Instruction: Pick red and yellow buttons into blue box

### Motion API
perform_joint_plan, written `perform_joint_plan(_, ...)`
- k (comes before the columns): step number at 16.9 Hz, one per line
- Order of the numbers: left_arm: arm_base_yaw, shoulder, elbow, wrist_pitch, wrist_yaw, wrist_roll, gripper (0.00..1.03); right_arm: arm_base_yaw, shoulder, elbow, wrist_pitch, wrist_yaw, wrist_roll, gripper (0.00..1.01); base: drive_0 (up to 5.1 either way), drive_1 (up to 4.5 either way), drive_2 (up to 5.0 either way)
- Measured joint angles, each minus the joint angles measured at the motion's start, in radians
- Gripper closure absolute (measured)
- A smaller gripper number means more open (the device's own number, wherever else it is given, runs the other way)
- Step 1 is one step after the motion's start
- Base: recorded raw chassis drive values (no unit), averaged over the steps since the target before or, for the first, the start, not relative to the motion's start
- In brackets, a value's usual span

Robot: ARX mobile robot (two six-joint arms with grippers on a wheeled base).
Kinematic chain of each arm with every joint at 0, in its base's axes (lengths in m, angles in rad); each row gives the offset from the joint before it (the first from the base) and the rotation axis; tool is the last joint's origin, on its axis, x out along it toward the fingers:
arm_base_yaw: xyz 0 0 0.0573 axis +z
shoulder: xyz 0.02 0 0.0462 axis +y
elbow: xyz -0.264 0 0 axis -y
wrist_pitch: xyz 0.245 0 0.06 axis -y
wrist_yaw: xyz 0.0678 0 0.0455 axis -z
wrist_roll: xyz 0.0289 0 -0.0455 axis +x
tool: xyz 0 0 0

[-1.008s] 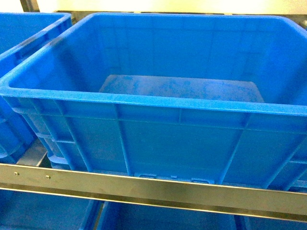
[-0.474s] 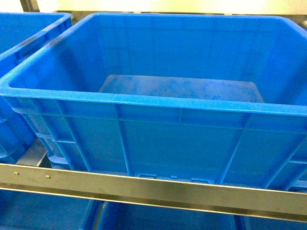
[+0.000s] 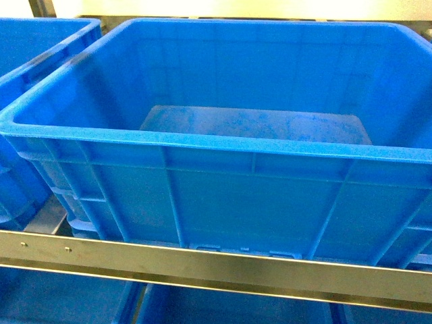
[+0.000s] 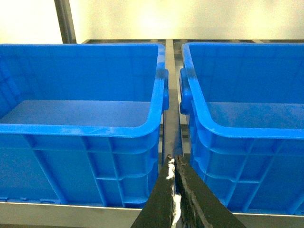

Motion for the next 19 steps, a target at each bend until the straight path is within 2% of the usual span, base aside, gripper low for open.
perform_joint_plan(8, 0.0, -0.146, 0.0, -0.153, 0.0, 0.0, 1.01, 0.0, -0.207, 0.0, -0.204, 0.0, 0.0, 0.99, 0.0, 0.0, 0.0)
perform_joint_plan(9, 0.0, -0.239, 0.0, -0.297, 0.002, 0.0, 1.01, 0.0, -0.225, 0.0, -0.224, 0.0, 0.0, 0.99, 0.0, 0.0, 0.0)
perform_joint_plan(13, 0.0, -0.296, 0.0, -0.306, 0.0, 0.0, 1.01, 0.0, -0.291, 0.0, -0.299, -0.001, 0.0, 0.99, 0.0, 0.0, 0.0)
perform_joint_plan(14, 0.0, -0.296, 0.0, -0.311, 0.0, 0.0, 1.01, 0.0, -0.365, 0.0, -0.411, -0.001, 0.0, 0.99, 0.0, 0.0, 0.0)
perform_joint_plan(15, 0.0, -0.296, 0.0, -0.31, 0.0, 0.0, 1.01, 0.0, -0.424, 0.0, -0.465, -0.001, 0.0, 0.99, 0.0, 0.0, 0.0)
perform_joint_plan(19, 0.0, -0.296, 0.0, -0.311, 0.0, 0.0, 1.01, 0.0, -0.451, 0.0, -0.459, -0.001, 0.0, 0.99, 0.0, 0.0, 0.0)
